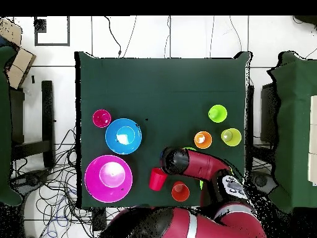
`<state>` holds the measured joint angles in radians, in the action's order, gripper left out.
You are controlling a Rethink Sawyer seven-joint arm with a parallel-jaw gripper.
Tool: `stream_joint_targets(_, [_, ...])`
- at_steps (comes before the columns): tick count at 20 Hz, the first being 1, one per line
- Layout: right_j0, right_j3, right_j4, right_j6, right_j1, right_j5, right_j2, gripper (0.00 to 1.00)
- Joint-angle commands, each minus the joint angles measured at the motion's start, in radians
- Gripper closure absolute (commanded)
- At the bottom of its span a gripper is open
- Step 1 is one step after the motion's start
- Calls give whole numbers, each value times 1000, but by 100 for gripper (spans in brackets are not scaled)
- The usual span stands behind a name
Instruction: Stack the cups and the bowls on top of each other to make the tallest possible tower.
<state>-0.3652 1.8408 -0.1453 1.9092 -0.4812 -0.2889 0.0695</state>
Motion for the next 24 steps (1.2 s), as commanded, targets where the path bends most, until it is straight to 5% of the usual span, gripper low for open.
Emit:
stream_joint_targets(1, [21,45,-2,150,40,85,-42,0])
stream_joint_targets(24, [-3,101,-12,154,62,197,-30,0])
